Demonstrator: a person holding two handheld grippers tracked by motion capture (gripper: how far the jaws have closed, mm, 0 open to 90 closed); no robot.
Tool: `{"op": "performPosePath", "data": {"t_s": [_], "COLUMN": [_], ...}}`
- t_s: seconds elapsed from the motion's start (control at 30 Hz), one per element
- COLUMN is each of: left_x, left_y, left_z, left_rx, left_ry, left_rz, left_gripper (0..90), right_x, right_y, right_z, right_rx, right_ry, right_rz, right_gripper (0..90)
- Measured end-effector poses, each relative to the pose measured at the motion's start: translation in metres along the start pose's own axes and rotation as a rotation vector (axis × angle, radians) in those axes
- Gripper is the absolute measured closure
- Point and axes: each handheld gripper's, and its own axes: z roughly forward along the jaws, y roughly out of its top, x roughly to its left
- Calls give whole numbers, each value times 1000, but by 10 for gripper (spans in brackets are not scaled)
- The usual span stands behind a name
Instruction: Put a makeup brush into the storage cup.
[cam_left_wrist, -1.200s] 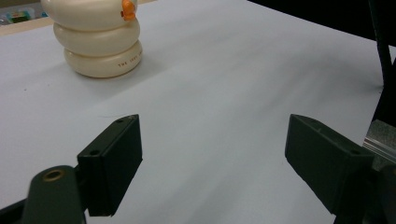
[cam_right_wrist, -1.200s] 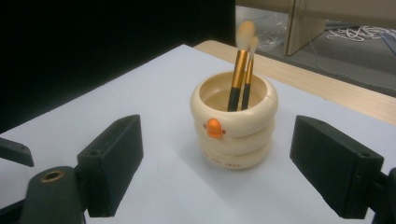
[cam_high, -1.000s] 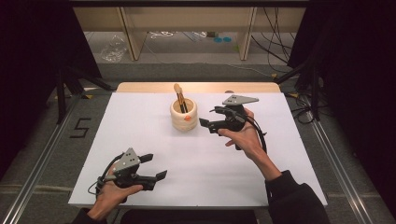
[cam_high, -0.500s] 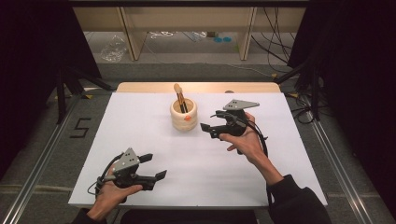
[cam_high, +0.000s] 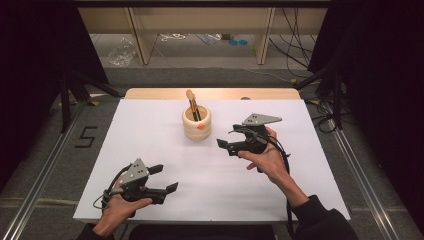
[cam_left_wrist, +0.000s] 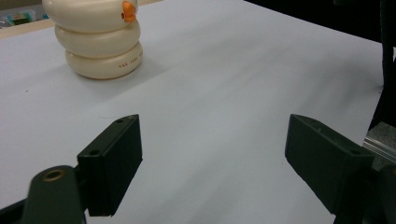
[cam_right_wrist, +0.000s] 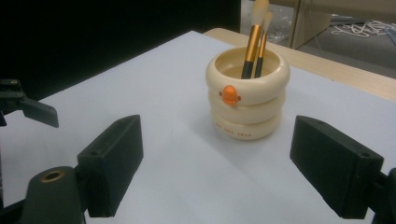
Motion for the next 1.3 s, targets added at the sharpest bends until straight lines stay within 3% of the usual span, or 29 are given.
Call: {"op": "performPosePath", "data": {"t_s": [0.33, 0.5, 0.57, 0.63, 0.7, 1.2, 1.3], "left_x": [0, -1, 0, -2, 0, 0, 0], "left_y": [0, 0, 0, 0, 0, 0, 1], "left_z": [-1, -1, -2, -1, -2, -2, -2], "left_rx": [11, -6, 17, 8, 18, 19, 15], "left_ry": [7, 6, 6, 16, 8, 7, 7], "left_rz": [11, -7, 15, -19, 18, 19, 17], "left_gripper": [187, 187, 187, 187, 188, 187, 188], "right_x": [3, 4, 6, 8, 9, 11, 10], "right_y": [-9, -13, -14, -15, -18, -38, -43], "right_z": [-5, -8, -9, -11, -12, -20, -22], "right_rx": [13, 22, 16, 6, 10, 24, 35], "right_ry": [3, -3, 7, 11, 13, 20, 3], "right_rz": [4, 5, 7, 14, 16, 32, 35], "right_gripper": [183, 176, 172, 171, 171, 172, 171]}}
